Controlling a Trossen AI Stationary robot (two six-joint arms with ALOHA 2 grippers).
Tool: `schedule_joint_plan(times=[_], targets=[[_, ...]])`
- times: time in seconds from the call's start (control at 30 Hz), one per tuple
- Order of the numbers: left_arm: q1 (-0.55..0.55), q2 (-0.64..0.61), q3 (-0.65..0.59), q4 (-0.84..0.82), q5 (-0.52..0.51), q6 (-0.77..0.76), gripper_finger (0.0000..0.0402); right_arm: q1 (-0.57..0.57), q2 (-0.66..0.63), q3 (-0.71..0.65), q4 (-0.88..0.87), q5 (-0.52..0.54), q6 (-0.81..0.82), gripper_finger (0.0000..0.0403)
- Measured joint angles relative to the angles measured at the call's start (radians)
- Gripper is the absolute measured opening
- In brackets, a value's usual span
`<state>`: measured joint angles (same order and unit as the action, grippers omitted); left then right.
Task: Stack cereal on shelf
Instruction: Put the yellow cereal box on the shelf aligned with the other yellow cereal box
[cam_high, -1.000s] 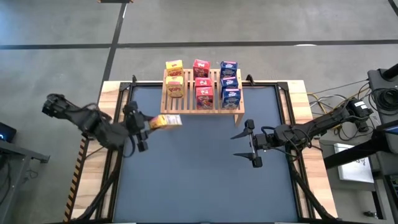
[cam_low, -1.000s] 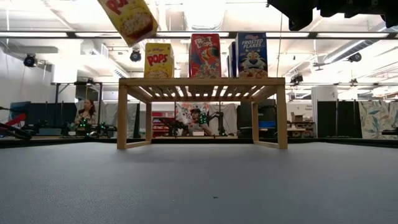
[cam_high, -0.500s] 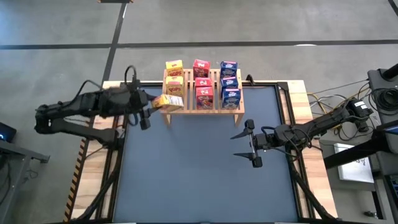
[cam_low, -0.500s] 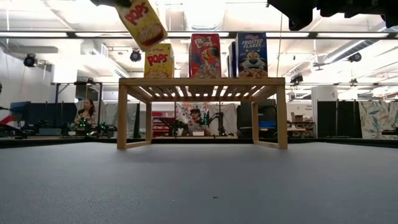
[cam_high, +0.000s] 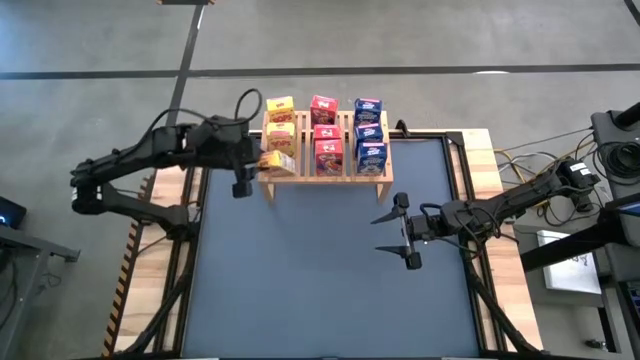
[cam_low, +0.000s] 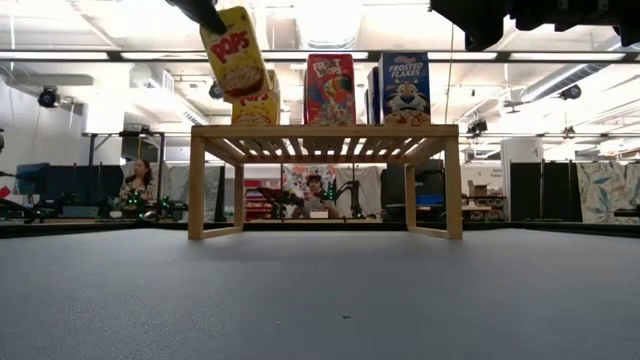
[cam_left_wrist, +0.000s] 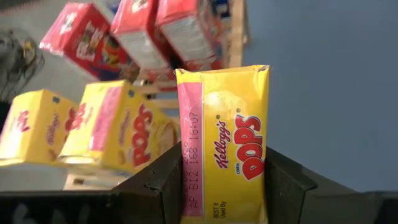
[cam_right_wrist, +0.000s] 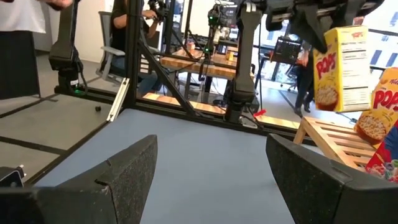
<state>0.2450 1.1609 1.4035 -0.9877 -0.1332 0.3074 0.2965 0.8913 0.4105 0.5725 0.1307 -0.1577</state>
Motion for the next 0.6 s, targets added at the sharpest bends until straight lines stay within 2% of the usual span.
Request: schedule_joint_plan(times=[0.2, 0.3, 0.6], targets=[[0.044, 0.11, 0.148, -0.118, -0.005, 0.02, 0.0149, 0.0, 0.0, -0.003, 0.0, 0.0, 0.009, 0.0288], [0.064, 0.16, 0.194, -0.138, 0.035, 0.028, 0.0149, 0.0, 0.0, -0.003, 0.0, 0.0, 0.016, 0.0288], [0.115, 0.229, 0.21, -0.208, 0.108, 0.029, 0.0149, 0.0, 0.0, -0.004, -0.016, -0.001, 0.028, 0.0288]])
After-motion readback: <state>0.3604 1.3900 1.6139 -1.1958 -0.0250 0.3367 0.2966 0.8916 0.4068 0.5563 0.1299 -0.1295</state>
